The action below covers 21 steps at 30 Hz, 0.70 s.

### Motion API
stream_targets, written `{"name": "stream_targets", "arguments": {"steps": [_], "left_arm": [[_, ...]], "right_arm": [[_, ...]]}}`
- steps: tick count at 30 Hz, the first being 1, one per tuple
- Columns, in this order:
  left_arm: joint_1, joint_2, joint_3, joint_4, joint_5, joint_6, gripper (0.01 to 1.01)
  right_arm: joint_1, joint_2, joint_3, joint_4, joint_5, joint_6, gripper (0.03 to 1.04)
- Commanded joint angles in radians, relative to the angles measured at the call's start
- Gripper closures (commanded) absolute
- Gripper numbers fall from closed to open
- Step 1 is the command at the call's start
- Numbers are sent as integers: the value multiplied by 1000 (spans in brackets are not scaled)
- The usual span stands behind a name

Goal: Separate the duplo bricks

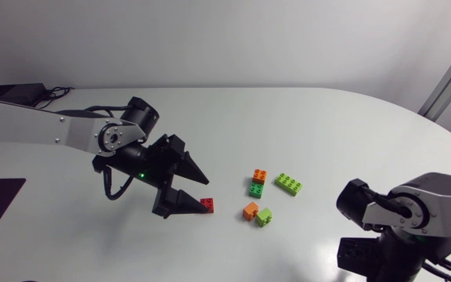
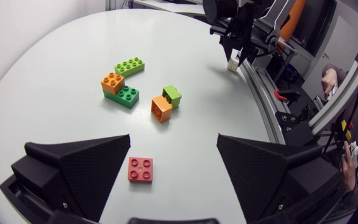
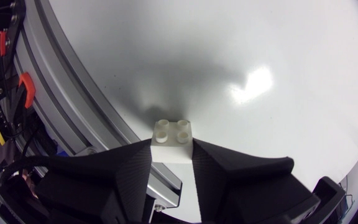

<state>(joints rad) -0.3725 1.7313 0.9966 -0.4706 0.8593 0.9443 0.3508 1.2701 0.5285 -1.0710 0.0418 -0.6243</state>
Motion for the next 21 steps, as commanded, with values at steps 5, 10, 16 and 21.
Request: {"name": "stream_targets", "arguments": {"steps": [5, 10, 16, 21], "left_arm": [[12, -21, -19, 3, 4, -9, 54], [12, -18, -21, 4, 4, -10, 54], [9, -18, -27, 10, -2, -15, 54], [10, -21, -32, 13, -6, -16, 54]], "right_arm": [[-38, -3, 140, 32, 3, -22, 866], [-108, 106, 238, 151, -62, -55, 866], [-254, 325, 355, 359, -204, -86, 866], [-394, 443, 398, 566, -362, -94, 866]]}}
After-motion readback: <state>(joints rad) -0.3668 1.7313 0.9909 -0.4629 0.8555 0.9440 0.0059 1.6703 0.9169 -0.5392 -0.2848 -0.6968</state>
